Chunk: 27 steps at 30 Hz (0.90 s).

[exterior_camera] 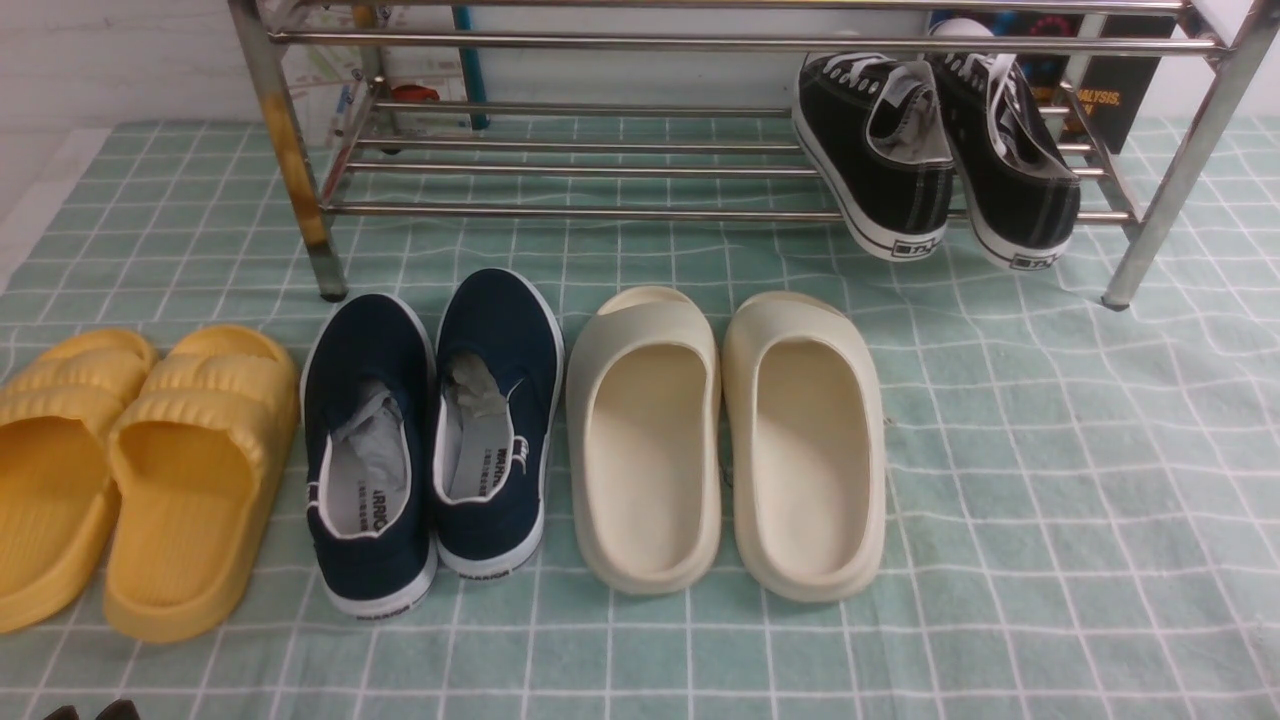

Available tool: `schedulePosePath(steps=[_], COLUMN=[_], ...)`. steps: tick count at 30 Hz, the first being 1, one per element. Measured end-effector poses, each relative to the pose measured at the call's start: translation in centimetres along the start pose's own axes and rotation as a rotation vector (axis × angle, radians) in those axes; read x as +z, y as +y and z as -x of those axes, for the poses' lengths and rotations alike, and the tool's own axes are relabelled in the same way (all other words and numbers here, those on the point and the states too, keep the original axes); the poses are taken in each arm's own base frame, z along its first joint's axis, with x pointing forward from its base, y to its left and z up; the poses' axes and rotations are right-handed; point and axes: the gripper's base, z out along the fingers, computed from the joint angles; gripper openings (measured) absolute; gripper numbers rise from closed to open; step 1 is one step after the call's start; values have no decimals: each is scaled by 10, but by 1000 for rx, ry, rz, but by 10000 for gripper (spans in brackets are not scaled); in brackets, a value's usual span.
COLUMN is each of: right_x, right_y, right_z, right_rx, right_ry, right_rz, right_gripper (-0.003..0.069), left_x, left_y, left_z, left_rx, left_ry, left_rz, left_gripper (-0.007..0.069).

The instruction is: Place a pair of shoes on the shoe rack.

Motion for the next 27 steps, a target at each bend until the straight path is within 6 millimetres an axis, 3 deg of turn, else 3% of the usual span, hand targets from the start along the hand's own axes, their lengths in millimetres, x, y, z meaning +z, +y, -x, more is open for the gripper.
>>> schedulePosePath(steps=[27], right_x=[0], right_y=[0], right_z=[0], right_rx=[0], right_ry=[0], right_rz=[0], right_gripper=[140], left_x=[0], left_y=[0], left_z=[0], left_rx=[0], left_ry=[0], left_rz=[0], left_gripper=[239])
